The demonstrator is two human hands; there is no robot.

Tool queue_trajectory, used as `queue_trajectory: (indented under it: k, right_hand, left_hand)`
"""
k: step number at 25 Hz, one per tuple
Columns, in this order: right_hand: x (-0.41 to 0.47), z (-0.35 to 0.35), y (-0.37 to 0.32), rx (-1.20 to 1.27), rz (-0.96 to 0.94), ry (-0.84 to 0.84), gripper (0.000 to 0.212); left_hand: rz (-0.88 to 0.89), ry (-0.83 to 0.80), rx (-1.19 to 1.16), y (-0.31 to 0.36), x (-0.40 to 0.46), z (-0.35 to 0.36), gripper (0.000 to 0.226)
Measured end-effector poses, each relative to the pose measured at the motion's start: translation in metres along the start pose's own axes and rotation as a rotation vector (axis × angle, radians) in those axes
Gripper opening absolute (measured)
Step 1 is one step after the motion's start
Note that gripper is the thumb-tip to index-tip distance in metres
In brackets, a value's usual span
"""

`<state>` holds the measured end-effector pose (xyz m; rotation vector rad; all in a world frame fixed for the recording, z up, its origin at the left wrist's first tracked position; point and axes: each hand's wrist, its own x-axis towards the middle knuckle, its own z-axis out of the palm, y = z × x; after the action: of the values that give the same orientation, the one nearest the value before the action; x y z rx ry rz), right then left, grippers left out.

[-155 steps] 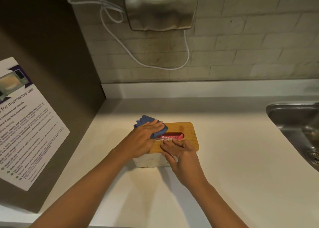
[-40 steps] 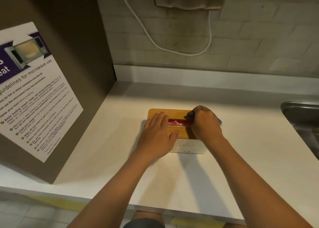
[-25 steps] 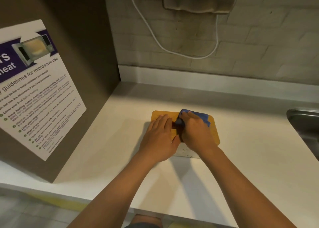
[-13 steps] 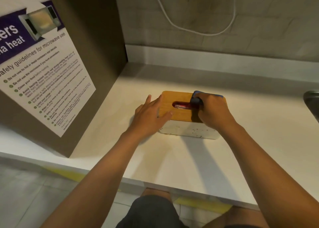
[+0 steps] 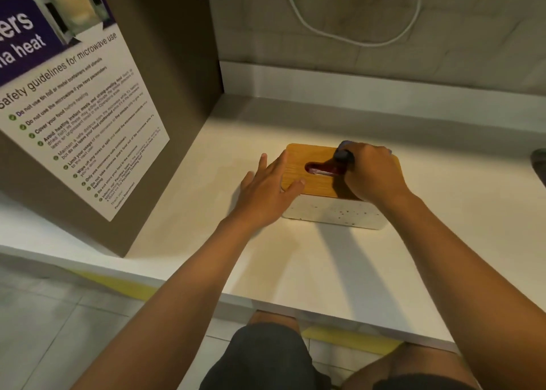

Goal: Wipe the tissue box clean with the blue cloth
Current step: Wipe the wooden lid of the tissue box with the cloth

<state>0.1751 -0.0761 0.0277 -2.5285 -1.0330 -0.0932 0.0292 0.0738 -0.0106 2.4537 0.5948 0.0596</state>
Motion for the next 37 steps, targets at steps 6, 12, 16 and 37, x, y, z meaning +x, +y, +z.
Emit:
queue_trajectory:
  k: [6,12,16,37]
  right_hand:
    - [0.004,0.029,-0.049,0.137,-0.179,-0.051,0.031]
    - [0.016,0.016,-0.027,0.064,-0.105,-0.081,0.032]
    - [0.016,0.027,-0.066,0.115,-0.136,-0.101,0.032]
    - [-0.066,-0.007,-0.064,0.217,-0.203,-0.211,0.042]
  left_hand:
    - [0.005,0.033,-0.043,0.004,0.001,0.001,0.067]
    - [-0.023,0.01,-0.083,0.003,-0.001,0.001,0.071]
    - [0.016,0.029,-0.064,0.001,0.002,0.003,0.063]
    - [0.018,0.124,0.035,-0.009,-0.02,0.007,0.105]
